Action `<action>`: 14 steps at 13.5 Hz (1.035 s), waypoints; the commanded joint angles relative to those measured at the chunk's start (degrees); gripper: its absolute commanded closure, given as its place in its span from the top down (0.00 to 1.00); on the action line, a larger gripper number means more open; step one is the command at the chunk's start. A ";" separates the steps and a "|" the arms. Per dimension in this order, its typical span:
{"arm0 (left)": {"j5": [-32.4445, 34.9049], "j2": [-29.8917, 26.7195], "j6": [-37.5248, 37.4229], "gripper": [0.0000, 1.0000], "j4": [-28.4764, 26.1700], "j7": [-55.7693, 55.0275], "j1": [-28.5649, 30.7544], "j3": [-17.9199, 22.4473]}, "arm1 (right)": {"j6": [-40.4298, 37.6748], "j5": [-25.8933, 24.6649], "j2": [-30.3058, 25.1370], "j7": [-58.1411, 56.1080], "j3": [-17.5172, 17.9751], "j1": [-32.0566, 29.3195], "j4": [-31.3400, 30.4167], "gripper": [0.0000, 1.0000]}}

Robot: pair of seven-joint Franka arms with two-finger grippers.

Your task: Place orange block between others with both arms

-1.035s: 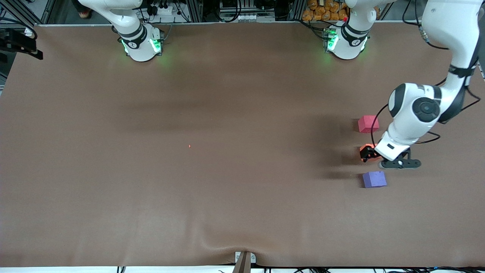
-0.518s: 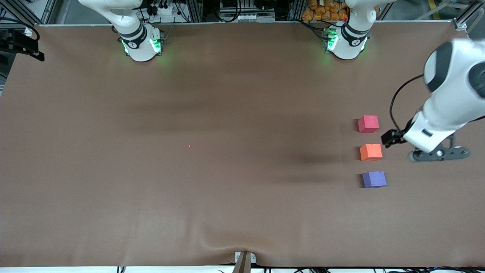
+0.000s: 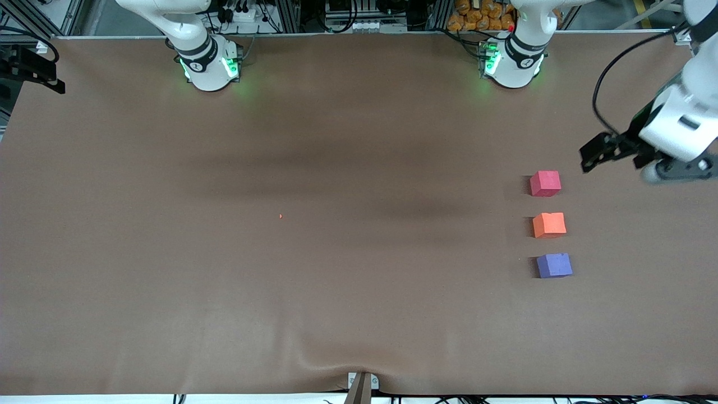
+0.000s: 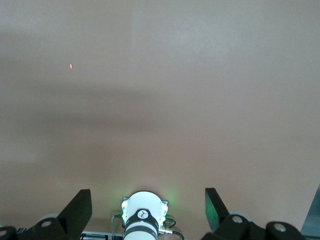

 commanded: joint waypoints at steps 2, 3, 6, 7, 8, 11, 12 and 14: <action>-5.46 -7.96 -1.82 1.00 -7.75 1.68 -4.37 7.99 | 1.12 -0.20 0.76 0.15 -0.15 0.36 1.11 1.00; -5.73 -9.81 -1.82 1.00 -9.69 1.68 -4.46 8.44 | 1.21 -0.20 0.76 0.15 -0.15 0.27 1.11 1.00; -5.73 -11.94 -2.35 1.00 -11.38 3.17 -5.69 11.07 | 0.95 -0.47 0.85 0.06 -0.15 0.36 1.02 1.00; -5.64 -11.85 -2.35 1.00 -11.12 3.96 -5.69 11.08 | 0.95 -0.47 0.85 0.06 -0.24 0.45 1.11 1.00; -4.95 -11.68 -2.35 1.00 -10.77 4.84 -5.69 11.17 | 0.95 -0.64 0.85 0.06 -0.15 0.62 1.11 1.00; -2.23 -11.59 -2.61 1.00 -10.15 5.02 -6.13 10.73 | 0.95 -0.91 0.85 -0.03 -0.24 0.62 0.94 1.00; -1.34 -11.59 -3.48 1.00 -10.06 5.02 -6.22 10.20 | 0.95 -0.99 0.85 -0.11 -0.24 0.62 0.93 1.00; -1.25 -11.68 -5.24 1.00 -9.80 5.02 -6.22 9.67 | 0.95 -1.08 0.85 -0.11 -0.24 0.62 0.93 1.00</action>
